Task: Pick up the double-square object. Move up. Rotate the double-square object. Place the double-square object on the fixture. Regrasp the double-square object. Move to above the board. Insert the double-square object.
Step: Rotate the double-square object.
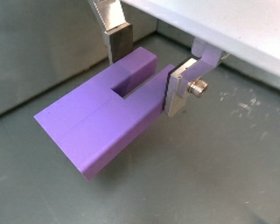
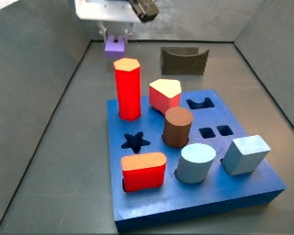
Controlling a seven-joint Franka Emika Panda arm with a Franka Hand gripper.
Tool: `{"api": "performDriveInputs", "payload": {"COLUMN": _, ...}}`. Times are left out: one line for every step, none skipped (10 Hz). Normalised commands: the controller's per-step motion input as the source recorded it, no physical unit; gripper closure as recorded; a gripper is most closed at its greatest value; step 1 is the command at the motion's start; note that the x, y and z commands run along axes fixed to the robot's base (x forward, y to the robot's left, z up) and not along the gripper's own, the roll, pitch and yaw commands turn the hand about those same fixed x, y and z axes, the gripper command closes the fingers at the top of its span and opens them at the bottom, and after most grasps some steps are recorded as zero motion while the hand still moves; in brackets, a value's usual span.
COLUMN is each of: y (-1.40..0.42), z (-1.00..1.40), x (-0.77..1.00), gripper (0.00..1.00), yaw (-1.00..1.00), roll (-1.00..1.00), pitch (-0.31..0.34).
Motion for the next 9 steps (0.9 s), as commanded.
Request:
{"api": "performDriveInputs", "payload": {"y": 0.0, "z": -0.79, "x": 0.05, "gripper": 1.0, "yaw": 0.03, "roll": -0.03, "pitch": -0.019}}
{"api": "performDriveInputs", "payload": {"y": 0.0, "z": -0.67, "x": 0.05, "gripper": 1.0, "yaw": 0.03, "roll": -0.04, "pitch": -0.017}}
{"api": "performDriveInputs", "payload": {"y": 0.0, "z": -0.5, "x": 0.05, "gripper": 1.0, "yaw": 0.02, "roll": -0.05, "pitch": -0.025}}
{"api": "performDriveInputs", "payload": {"y": 0.0, "z": -0.39, "x": 0.04, "gripper": 1.0, "yaw": 0.02, "roll": -0.06, "pitch": -0.032}}
{"api": "performDriveInputs", "payload": {"y": 0.01, "z": -0.24, "x": 0.05, "gripper": 1.0, "yaw": 0.02, "roll": -0.07, "pitch": -0.034}}
{"api": "performDriveInputs", "payload": {"y": 0.0, "z": 0.0, "x": 0.0, "gripper": 0.0, "yaw": 0.0, "roll": 0.0, "pitch": 0.0}}
{"api": "performDriveInputs", "payload": {"y": 0.0, "z": 1.0, "x": 0.0, "gripper": 0.0, "yaw": 0.0, "roll": 0.0, "pitch": 0.0}}
{"api": "performDriveInputs", "payload": {"y": 0.0, "z": 1.0, "x": 0.0, "gripper": 0.0, "yaw": 0.0, "roll": 0.0, "pitch": 0.006}}
{"api": "performDriveInputs", "payload": {"y": 0.0, "z": 1.0, "x": -0.02, "gripper": 0.0, "yaw": 0.0, "roll": 0.0, "pitch": 0.03}}
